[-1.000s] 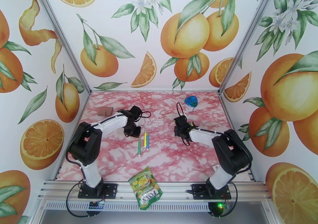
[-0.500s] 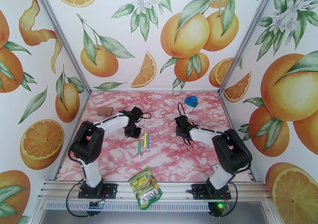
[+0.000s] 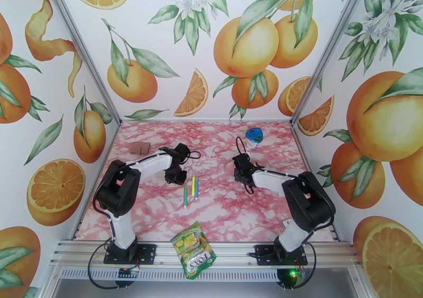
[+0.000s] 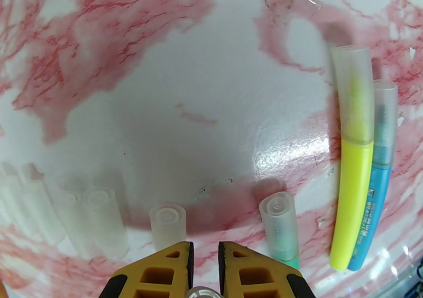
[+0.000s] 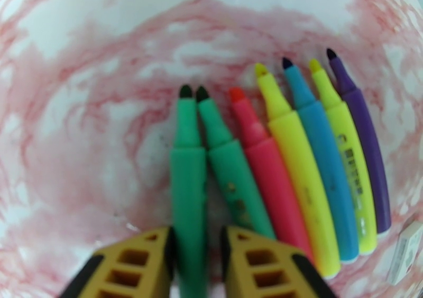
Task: Open the pen caps
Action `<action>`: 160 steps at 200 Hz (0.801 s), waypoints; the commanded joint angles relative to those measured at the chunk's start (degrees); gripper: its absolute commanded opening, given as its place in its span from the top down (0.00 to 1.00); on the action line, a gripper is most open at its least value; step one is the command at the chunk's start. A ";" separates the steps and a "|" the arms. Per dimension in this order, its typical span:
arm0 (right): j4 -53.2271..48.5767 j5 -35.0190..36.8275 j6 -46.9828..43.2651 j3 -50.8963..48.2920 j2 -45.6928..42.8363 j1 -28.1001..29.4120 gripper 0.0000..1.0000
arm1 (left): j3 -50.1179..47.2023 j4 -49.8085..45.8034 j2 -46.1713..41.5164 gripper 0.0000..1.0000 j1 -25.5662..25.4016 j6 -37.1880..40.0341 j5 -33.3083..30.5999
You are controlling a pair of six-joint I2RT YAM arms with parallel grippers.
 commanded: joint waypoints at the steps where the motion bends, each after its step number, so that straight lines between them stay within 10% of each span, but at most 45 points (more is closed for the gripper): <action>1: 0.04 0.17 -1.01 0.43 -1.59 -0.20 0.69 | -0.48 -0.80 0.65 0.81 -0.41 -0.34 -1.40; 160: -3.21 1.03 -4.56 3.04 -5.84 4.55 0.65 | 1.12 -1.95 -1.34 0.72 -0.85 -0.13 -2.16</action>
